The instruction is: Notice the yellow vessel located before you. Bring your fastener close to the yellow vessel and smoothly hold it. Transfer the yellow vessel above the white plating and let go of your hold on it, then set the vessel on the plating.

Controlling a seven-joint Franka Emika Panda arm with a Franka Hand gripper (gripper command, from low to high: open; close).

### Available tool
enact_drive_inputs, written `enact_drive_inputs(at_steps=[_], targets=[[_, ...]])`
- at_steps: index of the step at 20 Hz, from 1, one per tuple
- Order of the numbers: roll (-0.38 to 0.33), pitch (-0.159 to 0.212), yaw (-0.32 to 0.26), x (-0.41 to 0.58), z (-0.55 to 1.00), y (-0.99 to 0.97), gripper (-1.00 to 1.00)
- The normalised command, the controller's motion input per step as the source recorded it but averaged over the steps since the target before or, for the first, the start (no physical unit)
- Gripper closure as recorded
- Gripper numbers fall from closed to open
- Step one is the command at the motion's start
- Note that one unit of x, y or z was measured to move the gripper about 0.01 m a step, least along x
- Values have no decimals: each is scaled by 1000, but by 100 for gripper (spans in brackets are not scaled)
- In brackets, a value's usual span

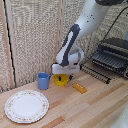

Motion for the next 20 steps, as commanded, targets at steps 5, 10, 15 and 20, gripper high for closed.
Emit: enact_drive_inputs(at_steps=[5, 10, 15, 20], targets=[[-2, 14, 0, 46, -66, 9, 100], [-2, -4, 0, 0, -38, 0, 100], [0, -35, 0, -2, 141, -5, 100], [0, -5, 0, 56, 651, -49, 100]])
